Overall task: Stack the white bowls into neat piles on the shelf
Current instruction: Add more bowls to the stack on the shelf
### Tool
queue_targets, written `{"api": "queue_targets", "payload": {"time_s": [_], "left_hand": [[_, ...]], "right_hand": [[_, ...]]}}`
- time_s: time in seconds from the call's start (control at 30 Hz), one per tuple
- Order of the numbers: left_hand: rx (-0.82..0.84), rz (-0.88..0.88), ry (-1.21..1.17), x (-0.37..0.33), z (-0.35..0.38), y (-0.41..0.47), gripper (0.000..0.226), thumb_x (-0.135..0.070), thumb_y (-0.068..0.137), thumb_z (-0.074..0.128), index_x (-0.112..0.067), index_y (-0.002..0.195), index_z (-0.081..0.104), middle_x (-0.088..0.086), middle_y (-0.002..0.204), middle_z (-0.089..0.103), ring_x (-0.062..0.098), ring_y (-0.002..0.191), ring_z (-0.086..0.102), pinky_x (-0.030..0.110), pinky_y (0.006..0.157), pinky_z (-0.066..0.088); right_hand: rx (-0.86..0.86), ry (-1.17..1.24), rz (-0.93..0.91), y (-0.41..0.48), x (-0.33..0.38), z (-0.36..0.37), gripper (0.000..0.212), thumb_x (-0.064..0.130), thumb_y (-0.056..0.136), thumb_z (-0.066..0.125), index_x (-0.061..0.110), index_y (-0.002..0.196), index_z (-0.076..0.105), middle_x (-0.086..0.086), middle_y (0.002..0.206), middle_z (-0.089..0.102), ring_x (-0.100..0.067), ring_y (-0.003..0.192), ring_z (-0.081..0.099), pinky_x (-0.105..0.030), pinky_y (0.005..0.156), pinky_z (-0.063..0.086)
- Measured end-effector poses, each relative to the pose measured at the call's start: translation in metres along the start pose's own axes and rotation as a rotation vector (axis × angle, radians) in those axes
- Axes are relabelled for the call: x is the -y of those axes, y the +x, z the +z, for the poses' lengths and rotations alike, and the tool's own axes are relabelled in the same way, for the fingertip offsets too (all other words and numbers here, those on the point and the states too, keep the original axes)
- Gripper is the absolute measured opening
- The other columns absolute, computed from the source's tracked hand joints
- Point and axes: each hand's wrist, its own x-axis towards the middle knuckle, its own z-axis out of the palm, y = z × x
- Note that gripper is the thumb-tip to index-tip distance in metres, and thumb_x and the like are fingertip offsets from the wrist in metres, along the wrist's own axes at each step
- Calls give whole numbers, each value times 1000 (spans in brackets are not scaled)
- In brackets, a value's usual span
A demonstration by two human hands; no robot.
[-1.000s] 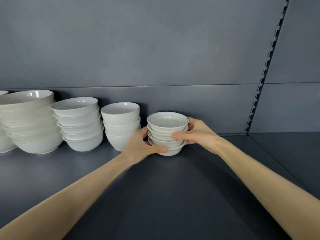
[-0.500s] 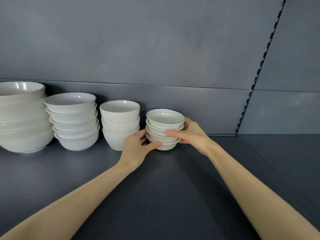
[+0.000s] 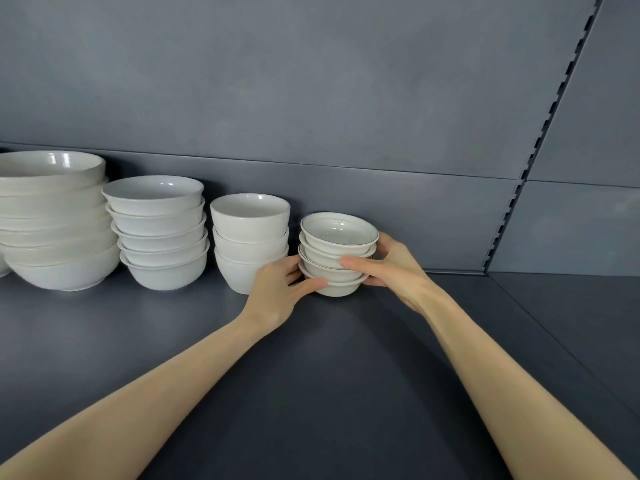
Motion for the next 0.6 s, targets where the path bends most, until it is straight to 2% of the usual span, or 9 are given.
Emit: {"api": "queue_targets", "payload": {"time_s": [0.1, 0.23, 0.37, 0.5, 0.6], "left_hand": [[15, 8, -11, 0, -2, 1, 23, -5, 83, 70, -19, 100, 64, -12, 96, 68, -10, 87, 63, 4, 75, 45], [19, 31, 50, 2, -3, 0, 23, -11, 85, 69, -12, 107, 65, -3, 104, 70, 4, 100, 64, 7, 82, 46], [39, 37, 113, 1, -4, 0, 25, -15, 87, 67, -11, 111, 64, -3, 106, 71, 2, 100, 64, 8, 86, 47], [55, 19, 379, -4, -7, -1, 27, -30, 89, 64, -10, 107, 63, 2, 97, 71, 12, 90, 67, 24, 84, 52], [75, -21, 647, -18, -15, -3, 35, -41, 89, 61, -10, 104, 62, 4, 90, 69, 20, 86, 65, 35, 81, 51]], "right_hand": [[-31, -24, -9, 1, -3, 2, 67, 22, 72, 82, 21, 132, 51, 9, 120, 64, -13, 109, 63, -39, 90, 56], [-29, -36, -8, 2, -4, 2, 70, 25, 72, 82, 21, 134, 49, 9, 123, 62, -13, 110, 62, -38, 90, 56], [-19, -55, 6, 0, 0, 1, 69, 25, 74, 80, 21, 135, 47, 12, 122, 60, -10, 111, 60, -34, 89, 55], [-12, -187, 9, -1, 8, -1, 70, 32, 73, 81, 20, 133, 47, 11, 123, 59, -7, 114, 57, -18, 82, 47], [-18, -319, -4, -4, 20, -6, 72, 36, 69, 83, 21, 130, 47, 14, 121, 58, -9, 118, 54, -17, 85, 43]]}}
